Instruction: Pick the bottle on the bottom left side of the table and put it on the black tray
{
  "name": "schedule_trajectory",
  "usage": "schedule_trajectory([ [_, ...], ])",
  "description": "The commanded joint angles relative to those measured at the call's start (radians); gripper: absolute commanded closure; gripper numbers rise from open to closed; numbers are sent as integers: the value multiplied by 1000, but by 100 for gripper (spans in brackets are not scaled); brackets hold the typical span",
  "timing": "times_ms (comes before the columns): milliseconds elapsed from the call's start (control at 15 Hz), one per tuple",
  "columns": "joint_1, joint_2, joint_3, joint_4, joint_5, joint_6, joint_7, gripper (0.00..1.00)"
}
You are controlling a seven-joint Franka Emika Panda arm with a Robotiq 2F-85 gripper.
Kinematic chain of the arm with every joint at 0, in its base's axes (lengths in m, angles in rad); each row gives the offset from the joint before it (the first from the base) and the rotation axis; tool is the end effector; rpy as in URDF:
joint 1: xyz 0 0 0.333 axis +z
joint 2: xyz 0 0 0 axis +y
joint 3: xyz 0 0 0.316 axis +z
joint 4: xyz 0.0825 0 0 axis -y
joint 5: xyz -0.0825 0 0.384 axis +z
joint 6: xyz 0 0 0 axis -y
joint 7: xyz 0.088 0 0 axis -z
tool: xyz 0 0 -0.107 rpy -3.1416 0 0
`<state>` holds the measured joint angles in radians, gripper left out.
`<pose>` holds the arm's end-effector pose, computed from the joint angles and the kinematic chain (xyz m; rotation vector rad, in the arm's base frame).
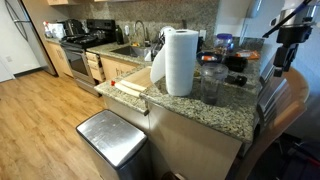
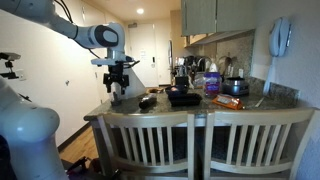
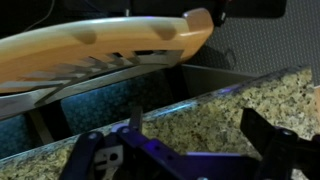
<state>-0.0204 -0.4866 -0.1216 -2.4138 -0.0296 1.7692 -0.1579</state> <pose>0.3798 -0.0595 0.4732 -3.0809 -0.0657 0.2395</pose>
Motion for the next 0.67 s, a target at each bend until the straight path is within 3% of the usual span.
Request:
schedule_trajectory([
  [0,-31,47,-12,115,-155,-148,-137,0],
  [67,-17,8,-5,55,-89,-87,-72,0],
  [200,-23,15,-13,88,-134,-124,-108,0],
  [467,-19,39,-20,102,-117,-114,-116,0],
  [600,-27,128,-39,146,-17,8,-27,0],
])
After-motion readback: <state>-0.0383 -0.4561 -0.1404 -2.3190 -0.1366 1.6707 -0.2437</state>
